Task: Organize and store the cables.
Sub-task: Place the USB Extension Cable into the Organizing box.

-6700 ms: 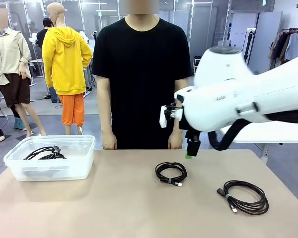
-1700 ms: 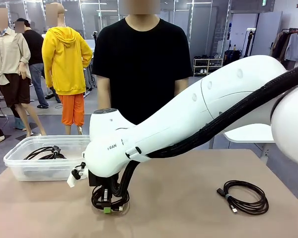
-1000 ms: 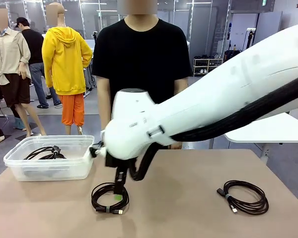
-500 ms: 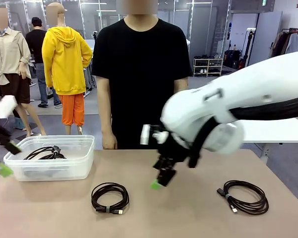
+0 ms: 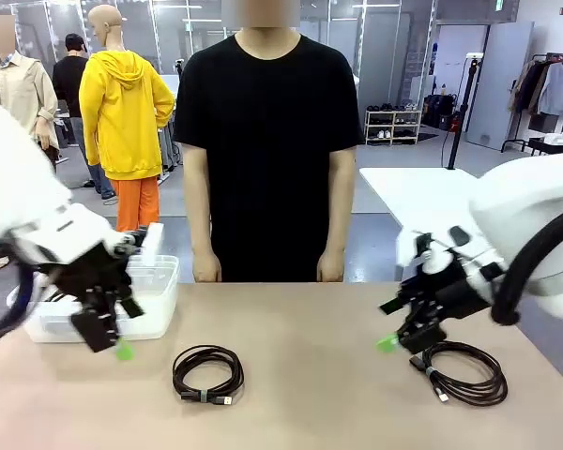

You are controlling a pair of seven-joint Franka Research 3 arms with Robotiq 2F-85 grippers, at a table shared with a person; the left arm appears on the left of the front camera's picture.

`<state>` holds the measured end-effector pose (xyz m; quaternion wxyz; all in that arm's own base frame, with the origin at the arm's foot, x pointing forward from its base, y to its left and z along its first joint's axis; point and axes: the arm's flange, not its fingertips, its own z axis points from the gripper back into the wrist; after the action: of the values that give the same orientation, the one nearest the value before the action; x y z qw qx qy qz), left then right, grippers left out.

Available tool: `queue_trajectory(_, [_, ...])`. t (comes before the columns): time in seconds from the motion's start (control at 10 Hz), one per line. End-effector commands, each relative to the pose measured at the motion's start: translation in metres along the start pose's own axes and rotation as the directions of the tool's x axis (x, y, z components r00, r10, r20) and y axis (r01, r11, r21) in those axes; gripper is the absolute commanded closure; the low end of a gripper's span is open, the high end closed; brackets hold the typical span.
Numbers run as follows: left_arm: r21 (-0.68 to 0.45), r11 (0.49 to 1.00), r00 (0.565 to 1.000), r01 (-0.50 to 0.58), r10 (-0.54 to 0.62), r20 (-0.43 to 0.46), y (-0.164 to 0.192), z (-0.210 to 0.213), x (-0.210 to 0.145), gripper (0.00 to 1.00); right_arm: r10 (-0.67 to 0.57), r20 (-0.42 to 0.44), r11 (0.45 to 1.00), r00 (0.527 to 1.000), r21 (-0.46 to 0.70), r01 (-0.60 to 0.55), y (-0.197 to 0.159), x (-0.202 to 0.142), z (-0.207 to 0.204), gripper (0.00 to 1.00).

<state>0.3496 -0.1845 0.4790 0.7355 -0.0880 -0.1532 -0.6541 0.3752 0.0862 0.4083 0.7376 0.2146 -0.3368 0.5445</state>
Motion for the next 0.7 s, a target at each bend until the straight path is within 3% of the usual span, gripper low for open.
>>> queue_trajectory(0.0, [-0.01,0.999,0.999,-0.03,0.03,-0.034,0.027,-0.021,0.027,0.0,-0.017,0.085,0.998,0.996,-0.061,0.022,0.043,-0.062,0.034,0.0])
queue_trajectory(0.4, [-0.059,0.998,0.994,-0.013,0.007,-0.108,0.043,-0.075,0.05,0.0,-0.054,0.246,0.979,0.968,-0.175,0.099,0.063,-0.135,0.08,0.0])
queue_trajectory(0.6, [-0.141,0.99,0.993,-0.014,-0.002,-0.114,0.04,-0.096,0.053,0.0,-0.066,0.307,0.969,0.949,-0.207,0.134,0.077,-0.166,0.088,0.0])
